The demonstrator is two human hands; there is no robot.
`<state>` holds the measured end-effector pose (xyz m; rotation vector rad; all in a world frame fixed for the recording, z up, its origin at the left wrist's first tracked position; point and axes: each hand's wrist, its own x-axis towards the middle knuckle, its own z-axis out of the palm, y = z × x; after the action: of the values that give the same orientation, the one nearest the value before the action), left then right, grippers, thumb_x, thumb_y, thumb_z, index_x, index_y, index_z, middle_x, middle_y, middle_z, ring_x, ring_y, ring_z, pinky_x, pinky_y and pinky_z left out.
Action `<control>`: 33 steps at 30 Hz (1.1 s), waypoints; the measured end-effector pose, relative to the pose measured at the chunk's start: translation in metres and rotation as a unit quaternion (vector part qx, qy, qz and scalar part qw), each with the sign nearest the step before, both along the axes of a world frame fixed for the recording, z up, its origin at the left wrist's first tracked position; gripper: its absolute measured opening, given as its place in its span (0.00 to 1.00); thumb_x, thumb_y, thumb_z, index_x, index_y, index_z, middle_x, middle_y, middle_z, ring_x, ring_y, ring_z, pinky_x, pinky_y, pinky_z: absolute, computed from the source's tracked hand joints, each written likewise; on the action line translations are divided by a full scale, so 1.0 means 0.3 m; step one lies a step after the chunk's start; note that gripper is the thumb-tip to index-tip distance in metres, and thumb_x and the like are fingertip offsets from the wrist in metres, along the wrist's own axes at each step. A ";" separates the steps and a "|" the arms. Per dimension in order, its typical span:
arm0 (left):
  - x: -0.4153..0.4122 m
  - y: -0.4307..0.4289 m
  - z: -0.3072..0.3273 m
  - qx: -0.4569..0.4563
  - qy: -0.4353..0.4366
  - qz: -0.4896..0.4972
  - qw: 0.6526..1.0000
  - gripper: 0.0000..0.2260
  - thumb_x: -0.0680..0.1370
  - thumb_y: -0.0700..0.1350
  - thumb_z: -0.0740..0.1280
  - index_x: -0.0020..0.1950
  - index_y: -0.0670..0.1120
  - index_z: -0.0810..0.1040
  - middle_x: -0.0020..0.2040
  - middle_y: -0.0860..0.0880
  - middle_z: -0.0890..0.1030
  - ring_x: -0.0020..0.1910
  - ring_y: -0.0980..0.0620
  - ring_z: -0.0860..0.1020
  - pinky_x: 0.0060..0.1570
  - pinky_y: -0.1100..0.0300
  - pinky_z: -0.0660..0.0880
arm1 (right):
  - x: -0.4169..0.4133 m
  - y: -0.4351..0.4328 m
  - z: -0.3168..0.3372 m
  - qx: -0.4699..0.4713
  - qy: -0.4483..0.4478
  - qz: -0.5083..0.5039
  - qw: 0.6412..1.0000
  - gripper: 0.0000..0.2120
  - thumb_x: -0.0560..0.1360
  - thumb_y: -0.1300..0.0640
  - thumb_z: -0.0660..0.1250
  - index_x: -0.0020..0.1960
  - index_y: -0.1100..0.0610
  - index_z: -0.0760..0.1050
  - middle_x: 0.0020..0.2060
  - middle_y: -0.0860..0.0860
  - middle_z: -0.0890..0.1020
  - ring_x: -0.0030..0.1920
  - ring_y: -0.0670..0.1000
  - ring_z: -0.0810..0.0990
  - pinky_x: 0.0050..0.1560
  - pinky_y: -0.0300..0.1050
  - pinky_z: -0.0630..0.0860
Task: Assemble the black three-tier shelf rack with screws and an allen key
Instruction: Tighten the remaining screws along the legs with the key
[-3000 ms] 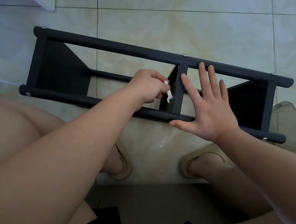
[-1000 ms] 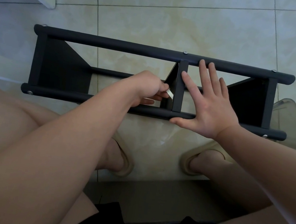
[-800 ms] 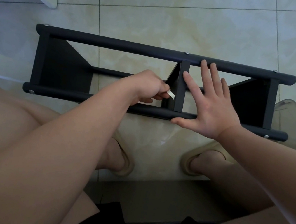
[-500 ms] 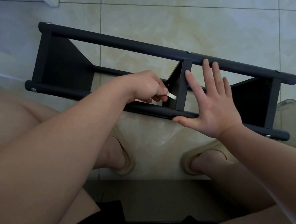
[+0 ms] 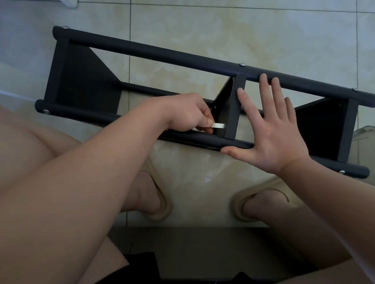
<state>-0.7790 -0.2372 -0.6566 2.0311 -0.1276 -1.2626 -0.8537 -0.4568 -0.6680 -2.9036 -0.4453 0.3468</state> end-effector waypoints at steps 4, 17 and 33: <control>-0.003 -0.001 0.001 0.012 -0.007 -0.014 1.000 0.09 0.80 0.45 0.68 0.41 0.52 0.84 0.47 0.50 0.84 0.47 0.52 0.77 0.52 0.57 0.72 | -0.002 -0.002 0.000 0.003 0.000 -0.001 1.000 0.53 0.68 0.20 0.54 0.83 0.49 0.48 0.82 0.60 0.43 0.82 0.63 0.41 0.76 0.72 0.53; 0.005 0.002 0.006 0.021 -0.048 0.028 0.998 0.08 0.76 0.42 0.69 0.39 0.50 0.83 0.38 0.54 0.86 0.50 0.50 0.82 0.54 0.53 0.77 | 0.001 -0.001 -0.001 0.001 0.005 -0.003 1.000 0.53 0.68 0.19 0.53 0.83 0.48 0.47 0.82 0.59 0.42 0.82 0.63 0.40 0.77 0.71 0.52; -0.005 -0.058 -0.020 -0.048 0.035 0.248 0.967 0.03 0.79 0.48 0.70 0.46 0.50 0.80 0.34 0.56 0.85 0.41 0.57 0.84 0.46 0.57 0.77 | 0.001 0.000 0.008 0.007 0.013 -0.004 1.000 0.54 0.68 0.19 0.53 0.84 0.49 0.47 0.82 0.59 0.42 0.81 0.63 0.40 0.77 0.70 0.53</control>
<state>-0.7806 -0.2548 -0.6624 1.7816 0.3297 -0.9838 -0.8534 -0.4569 -0.6657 -2.8833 -0.4317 0.3776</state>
